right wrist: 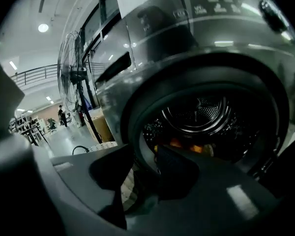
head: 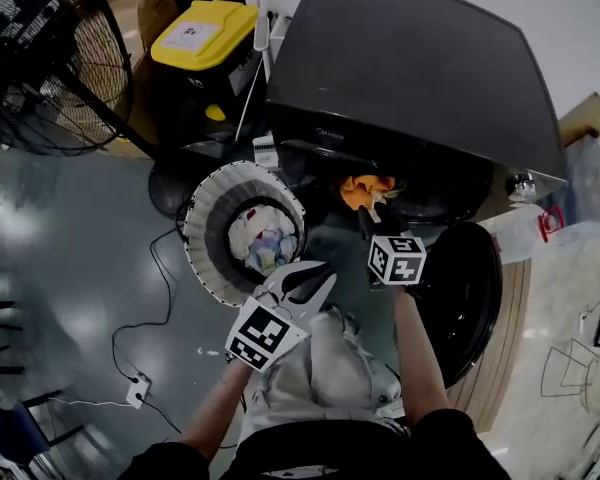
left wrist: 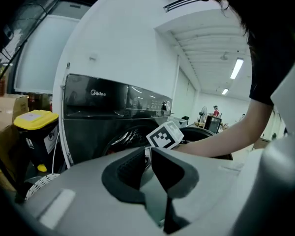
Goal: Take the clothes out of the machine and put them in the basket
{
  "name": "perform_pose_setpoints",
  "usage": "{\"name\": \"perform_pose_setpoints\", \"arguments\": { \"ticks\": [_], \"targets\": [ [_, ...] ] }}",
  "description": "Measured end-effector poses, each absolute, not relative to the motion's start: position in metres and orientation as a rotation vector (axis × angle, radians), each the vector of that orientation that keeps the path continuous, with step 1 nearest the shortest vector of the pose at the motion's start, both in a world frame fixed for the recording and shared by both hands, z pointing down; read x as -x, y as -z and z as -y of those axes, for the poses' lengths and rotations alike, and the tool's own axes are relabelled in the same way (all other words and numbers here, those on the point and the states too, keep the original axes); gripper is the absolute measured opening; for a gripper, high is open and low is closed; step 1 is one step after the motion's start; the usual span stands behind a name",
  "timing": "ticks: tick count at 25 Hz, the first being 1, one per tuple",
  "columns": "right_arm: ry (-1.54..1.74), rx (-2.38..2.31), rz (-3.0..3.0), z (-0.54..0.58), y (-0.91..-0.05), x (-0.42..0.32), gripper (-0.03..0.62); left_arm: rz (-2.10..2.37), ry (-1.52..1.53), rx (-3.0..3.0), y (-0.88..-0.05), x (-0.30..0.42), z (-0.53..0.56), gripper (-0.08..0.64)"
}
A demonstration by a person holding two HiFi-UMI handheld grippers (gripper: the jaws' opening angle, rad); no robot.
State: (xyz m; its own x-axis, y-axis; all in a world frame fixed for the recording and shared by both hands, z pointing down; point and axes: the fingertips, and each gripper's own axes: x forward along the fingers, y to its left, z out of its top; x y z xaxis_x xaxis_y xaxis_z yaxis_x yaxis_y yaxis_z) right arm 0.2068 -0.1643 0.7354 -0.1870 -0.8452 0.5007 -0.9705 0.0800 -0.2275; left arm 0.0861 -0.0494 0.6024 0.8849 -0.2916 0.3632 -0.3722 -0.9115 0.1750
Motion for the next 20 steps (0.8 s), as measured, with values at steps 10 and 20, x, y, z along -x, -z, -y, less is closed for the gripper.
{"name": "perform_pose_setpoints", "arguments": {
  "ticks": [10,20],
  "targets": [
    [-0.775,-1.849,2.026,0.226,-0.838,-0.23,0.306,0.473,-0.501,-2.865,-0.672,-0.089,0.062,0.043],
    [-0.88,-1.859,1.873,0.277,-0.909,-0.264,0.46,0.493,-0.491,-2.877,-0.699,-0.087,0.078,0.043]
  ]
}}
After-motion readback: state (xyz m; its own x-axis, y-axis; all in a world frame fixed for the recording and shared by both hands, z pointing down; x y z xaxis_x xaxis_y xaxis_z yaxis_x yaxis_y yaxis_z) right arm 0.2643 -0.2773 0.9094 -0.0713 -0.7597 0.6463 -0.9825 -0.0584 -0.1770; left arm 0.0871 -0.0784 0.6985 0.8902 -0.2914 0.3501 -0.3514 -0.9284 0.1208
